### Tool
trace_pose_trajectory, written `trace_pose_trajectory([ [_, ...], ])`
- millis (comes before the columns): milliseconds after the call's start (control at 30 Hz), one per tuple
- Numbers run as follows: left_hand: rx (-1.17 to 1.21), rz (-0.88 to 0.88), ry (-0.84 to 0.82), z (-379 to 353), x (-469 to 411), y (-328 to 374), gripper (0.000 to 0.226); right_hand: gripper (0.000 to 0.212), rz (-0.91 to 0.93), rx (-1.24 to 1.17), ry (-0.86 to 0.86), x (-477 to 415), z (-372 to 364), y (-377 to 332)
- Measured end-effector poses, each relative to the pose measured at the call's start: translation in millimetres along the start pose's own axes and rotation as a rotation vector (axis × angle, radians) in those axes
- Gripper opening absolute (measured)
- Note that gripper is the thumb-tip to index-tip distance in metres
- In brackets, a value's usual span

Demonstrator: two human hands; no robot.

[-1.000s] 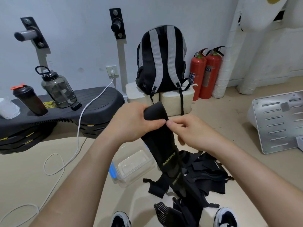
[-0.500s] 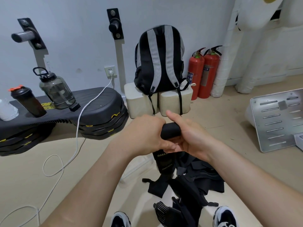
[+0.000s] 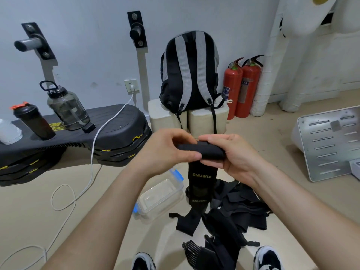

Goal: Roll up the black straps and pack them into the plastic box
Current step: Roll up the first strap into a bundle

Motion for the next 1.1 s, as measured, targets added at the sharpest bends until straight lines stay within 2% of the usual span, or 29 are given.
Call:
trace_pose_trajectory([
  [100,0.225,0.071,0.056,2.6,-0.5,-12.5,0.017,0.020,0.015,-0.088,0.038,-1.3,4.4,-2.4],
  [267,0.306,0.158,0.139,0.4,-3.9,-27.2,0.015,0.026,0.071,-0.112,0.042,-2.1,2.9,-4.2],
  [433,0.388,0.226,0.123,-11.1,-5.8,-37.2,0.033,0.029,0.087,-0.085,0.027,0.0,0.9,-2.7],
  [567,0.469,0.266,0.162,-12.6,-6.2,-42.5,0.026,0.029,0.132,0.014,0.035,0.5,-0.3,-4.0],
  [700,0.605,0.361,0.218,-18.4,-4.0,-51.4,0.028,0.027,0.187,0.140,-0.033,6.0,-12.6,-7.0],
  [800,0.704,0.442,0.171,-32.0,-0.7,-56.3,0.026,0.018,0.285,0.246,0.085,9.0,-9.2,-13.1],
  [900,0.786,0.505,0.122,-44.0,2.7,-56.4,0.025,0.024,0.359,0.331,0.180,11.2,-6.0,-19.9],
  [1033,0.813,0.474,0.141,-44.1,2.8,-53.2,0.022,0.028,0.400,0.393,0.198,12.8,-7.6,-23.1],
  [1100,0.811,0.418,0.165,-42.5,2.3,-49.0,0.018,0.038,0.404,0.341,0.170,13.6,-9.6,-25.9],
])
Point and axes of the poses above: each hand's wrist, its own x-axis away from the middle knuckle, its own z-axis out of the back of the hand, y = z × x, the point moved 10 cm from there along -x, towards the middle knuckle, and after that the axes turned 1 degree about -y, right-handed, at the moved point
